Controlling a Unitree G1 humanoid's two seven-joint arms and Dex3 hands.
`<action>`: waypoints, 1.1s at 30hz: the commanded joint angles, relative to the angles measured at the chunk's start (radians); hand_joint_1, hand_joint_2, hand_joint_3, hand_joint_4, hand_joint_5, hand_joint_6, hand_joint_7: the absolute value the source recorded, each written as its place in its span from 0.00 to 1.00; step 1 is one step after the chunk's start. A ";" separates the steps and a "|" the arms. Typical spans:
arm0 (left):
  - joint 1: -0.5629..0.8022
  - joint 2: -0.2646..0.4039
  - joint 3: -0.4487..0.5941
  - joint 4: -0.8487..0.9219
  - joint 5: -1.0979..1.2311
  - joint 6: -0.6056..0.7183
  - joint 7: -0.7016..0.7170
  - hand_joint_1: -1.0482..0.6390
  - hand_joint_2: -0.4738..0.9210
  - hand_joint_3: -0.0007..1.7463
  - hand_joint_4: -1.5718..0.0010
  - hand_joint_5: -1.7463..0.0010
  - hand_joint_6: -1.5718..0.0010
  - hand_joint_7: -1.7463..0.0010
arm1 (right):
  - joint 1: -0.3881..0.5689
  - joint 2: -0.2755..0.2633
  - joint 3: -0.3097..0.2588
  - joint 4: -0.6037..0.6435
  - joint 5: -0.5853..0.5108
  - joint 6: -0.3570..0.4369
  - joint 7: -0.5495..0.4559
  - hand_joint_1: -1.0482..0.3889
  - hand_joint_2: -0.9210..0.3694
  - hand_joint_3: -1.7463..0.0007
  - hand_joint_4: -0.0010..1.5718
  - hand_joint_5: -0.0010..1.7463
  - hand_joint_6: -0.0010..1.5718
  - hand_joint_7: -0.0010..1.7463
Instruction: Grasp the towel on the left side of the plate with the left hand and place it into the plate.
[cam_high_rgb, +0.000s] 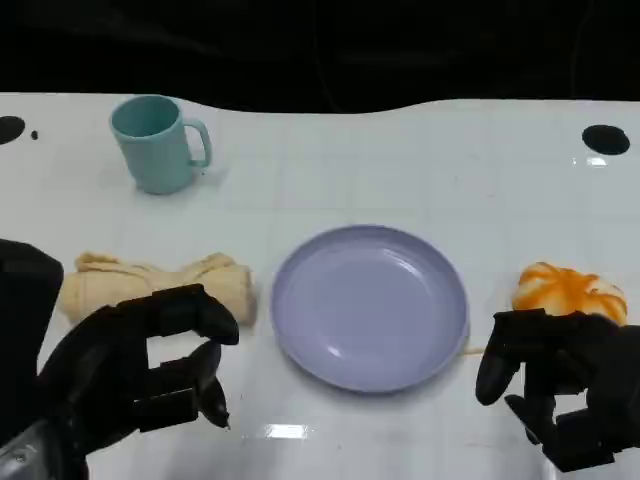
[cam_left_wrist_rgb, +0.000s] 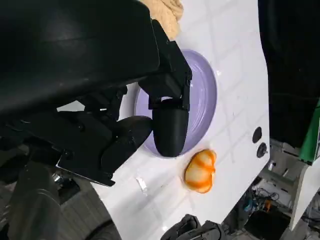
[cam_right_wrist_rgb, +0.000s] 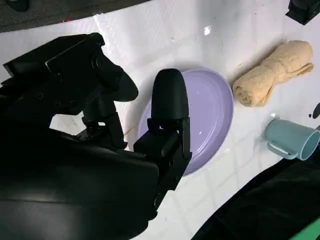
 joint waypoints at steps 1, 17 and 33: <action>-0.005 0.018 0.008 0.016 -0.005 -0.019 -0.012 0.55 0.84 0.60 0.51 0.00 0.58 0.06 | -0.012 -0.015 -0.006 -0.002 -0.006 -0.007 -0.002 0.74 0.28 0.37 0.45 0.99 0.44 0.85; -0.013 0.033 0.000 0.011 0.063 -0.053 0.039 0.58 0.81 0.61 0.59 0.03 0.61 0.17 | -0.016 -0.001 -0.003 0.003 0.003 -0.007 -0.008 0.75 0.29 0.36 0.45 1.00 0.44 0.85; -0.030 0.219 -0.180 0.192 0.560 -0.687 -0.010 0.46 1.00 0.13 0.75 0.53 0.66 0.93 | -0.057 0.012 0.041 0.032 -0.027 0.002 -0.031 0.74 0.27 0.39 0.45 1.00 0.44 0.83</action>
